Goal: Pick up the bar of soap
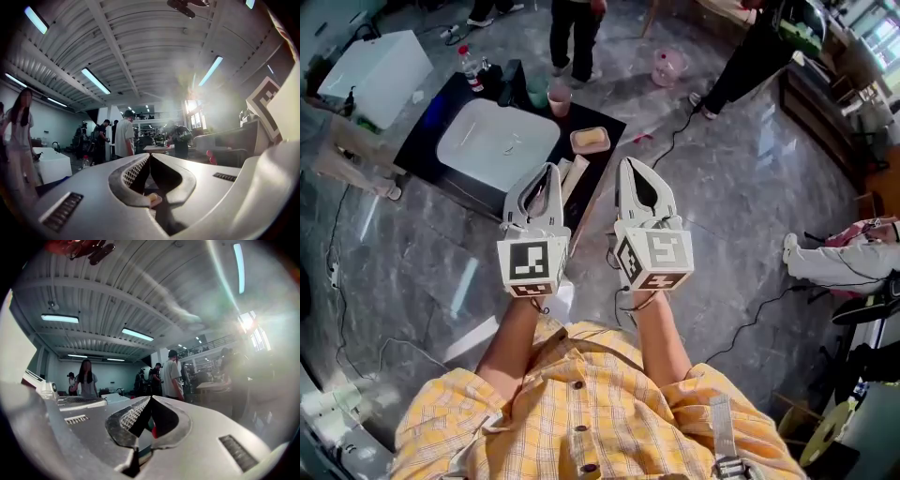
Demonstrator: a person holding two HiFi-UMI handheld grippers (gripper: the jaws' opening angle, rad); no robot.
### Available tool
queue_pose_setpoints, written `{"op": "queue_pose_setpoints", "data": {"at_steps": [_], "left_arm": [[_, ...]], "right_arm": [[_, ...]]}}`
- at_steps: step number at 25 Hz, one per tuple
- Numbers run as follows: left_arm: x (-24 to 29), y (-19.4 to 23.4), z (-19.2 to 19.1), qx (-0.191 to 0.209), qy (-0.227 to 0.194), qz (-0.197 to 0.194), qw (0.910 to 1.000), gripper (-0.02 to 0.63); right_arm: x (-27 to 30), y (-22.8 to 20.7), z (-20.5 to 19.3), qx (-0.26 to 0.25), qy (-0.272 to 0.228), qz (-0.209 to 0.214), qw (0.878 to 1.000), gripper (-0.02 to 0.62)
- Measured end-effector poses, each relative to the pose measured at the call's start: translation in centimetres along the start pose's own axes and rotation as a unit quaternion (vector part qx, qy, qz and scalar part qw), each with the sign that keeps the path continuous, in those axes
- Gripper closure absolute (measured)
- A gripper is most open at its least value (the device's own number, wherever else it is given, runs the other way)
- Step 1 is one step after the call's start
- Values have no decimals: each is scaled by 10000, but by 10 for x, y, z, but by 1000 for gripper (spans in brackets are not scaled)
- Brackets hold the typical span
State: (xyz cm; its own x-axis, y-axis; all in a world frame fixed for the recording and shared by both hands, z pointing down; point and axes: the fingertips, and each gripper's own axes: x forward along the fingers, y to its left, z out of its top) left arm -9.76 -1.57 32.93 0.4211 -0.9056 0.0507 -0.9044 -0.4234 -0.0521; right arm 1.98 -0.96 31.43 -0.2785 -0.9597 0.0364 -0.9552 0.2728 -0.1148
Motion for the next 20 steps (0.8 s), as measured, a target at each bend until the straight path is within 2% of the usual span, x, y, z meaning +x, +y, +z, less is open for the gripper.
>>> {"op": "queue_pose_setpoints", "data": {"at_steps": [4, 8, 13, 20], "left_arm": [[61, 38, 1, -43, 145, -255, 9996, 593], [99, 55, 1, 94, 221, -444, 9987, 593], [128, 64, -7, 54, 343, -584, 9977, 592], [166, 67, -13, 124, 381, -467, 9981, 592]], "right_arm": [[66, -8, 4, 120, 24, -251, 9996, 577], [111, -5, 3, 162, 83, -302, 9994, 577], [139, -15, -1, 171, 233, -370, 9989, 577], [163, -44, -14, 54, 364, -439, 9984, 577]]}}
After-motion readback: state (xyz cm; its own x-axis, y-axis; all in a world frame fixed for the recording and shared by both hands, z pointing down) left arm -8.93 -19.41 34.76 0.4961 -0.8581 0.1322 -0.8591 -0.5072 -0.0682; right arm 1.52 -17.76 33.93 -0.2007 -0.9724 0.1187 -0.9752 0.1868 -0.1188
